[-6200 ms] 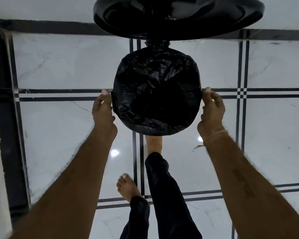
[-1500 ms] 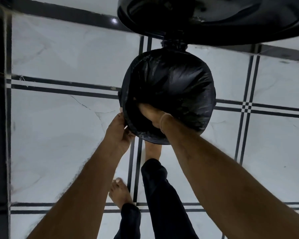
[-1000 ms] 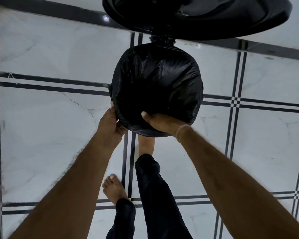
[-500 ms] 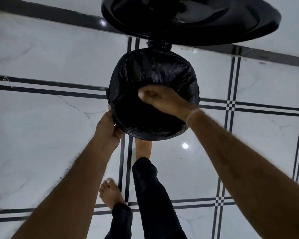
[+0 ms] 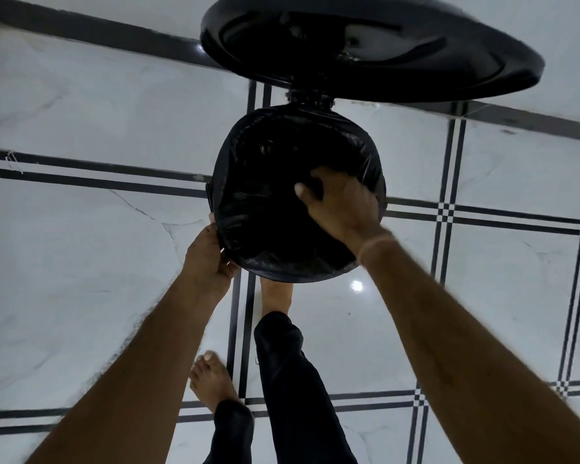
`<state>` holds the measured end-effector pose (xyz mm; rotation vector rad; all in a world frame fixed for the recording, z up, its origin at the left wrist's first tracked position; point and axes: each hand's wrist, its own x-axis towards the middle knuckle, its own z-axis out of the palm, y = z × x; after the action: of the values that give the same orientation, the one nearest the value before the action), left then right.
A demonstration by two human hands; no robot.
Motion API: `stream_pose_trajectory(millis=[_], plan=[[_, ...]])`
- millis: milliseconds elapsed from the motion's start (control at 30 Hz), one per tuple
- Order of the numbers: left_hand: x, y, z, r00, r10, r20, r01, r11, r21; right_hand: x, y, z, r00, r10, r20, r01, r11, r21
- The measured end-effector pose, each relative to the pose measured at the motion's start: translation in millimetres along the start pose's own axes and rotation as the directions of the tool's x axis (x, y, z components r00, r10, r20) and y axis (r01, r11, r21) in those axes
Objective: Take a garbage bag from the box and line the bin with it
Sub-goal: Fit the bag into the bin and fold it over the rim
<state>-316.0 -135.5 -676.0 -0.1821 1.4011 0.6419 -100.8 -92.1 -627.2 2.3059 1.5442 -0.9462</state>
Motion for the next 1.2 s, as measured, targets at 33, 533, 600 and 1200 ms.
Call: stream_pose_trajectory(millis=[33, 533, 600, 1200], plan=[[0, 0, 0, 1.0, 0.001, 0.005, -0.001, 1.0, 0.009, -15, 7, 6, 1.0, 0.01, 0.023, -0.008, 0.998, -0.068], [-1, 1, 6, 0.998, 0.026, -0.054, -0.023, 0.999, 0.049, -57, -9, 46, 0.895, 0.021, 0.446, 0.027, 0.995, -0.101], [-4, 2, 7, 0.998, 0.034, -0.043, -0.032, 0.998, 0.056, -55, -10, 48, 0.898, 0.021, 0.44, 0.04, 0.991, -0.128], [-36, -63, 1, 0.991, -0.128, 0.047, 0.136, 0.957, -0.256, -113, 34, 91, 0.782, 0.38, 0.494, -0.16, -0.643, 0.749]])
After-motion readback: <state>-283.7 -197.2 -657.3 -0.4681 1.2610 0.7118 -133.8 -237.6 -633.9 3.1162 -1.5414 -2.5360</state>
